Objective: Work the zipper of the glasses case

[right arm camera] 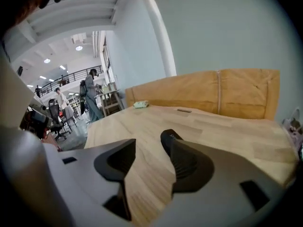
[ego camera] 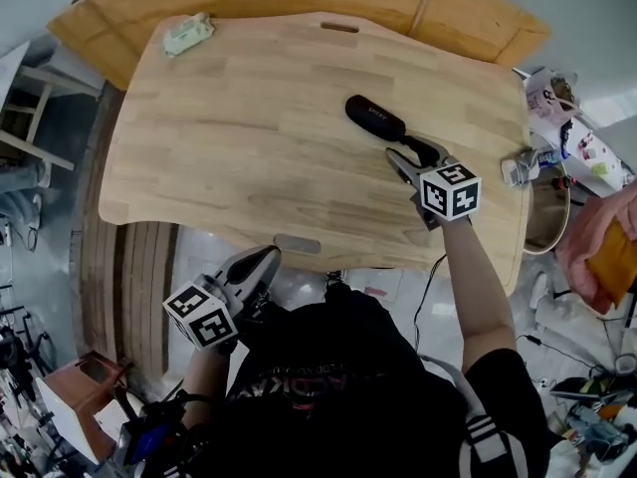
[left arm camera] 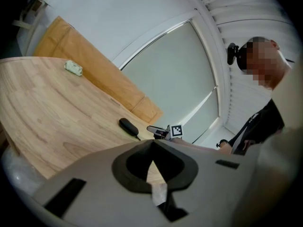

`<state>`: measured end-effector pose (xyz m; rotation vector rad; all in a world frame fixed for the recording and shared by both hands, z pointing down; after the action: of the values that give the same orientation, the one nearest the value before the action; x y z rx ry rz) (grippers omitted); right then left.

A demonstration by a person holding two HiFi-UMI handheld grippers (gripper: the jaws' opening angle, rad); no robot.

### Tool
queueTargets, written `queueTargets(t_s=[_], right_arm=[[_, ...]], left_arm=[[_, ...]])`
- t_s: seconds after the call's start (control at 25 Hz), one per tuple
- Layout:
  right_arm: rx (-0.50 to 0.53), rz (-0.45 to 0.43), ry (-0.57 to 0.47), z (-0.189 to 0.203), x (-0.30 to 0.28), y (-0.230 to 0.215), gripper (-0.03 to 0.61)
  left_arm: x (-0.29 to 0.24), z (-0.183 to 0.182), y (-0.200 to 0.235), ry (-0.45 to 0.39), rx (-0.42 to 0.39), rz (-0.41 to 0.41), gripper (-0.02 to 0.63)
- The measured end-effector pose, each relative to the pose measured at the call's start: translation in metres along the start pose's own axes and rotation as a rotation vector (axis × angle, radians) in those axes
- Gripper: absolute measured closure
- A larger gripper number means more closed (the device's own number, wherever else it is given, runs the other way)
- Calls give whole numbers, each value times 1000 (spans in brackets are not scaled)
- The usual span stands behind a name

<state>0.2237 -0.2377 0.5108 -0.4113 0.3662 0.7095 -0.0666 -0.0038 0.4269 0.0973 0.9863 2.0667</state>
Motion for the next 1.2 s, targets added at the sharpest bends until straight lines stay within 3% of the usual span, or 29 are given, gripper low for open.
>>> queueTargets(t_s=[0.32, 0.52, 0.68, 0.96, 1.2], right_arm=[[188, -59, 296, 3, -72, -50, 245], [321, -107, 470, 7, -111, -69, 207], [363, -138, 572, 19, -132, -76, 187], [429, -135, 666, 37, -154, -77, 186], [407, -98, 622, 37, -155, -78, 212]], left_arm=[[-4, 12, -4, -27, 43, -71, 604], [-2, 19, -5, -48, 79, -116, 604], [4, 21, -7, -61, 94, -158, 604], [18, 27, -7, -85, 137, -227, 604], [23, 30, -8, -85, 138, -235, 604]])
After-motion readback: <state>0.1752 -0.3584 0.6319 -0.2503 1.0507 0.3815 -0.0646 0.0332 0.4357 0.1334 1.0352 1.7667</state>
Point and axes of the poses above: the fingertips, and each gripper's own axes: x backward along the fingers, y to its left, z out of its underside, the point moved 7 cm from there along x, backward along the fingers, and after that the axes turned 3 degrees about -y, right-handed, at the moved point
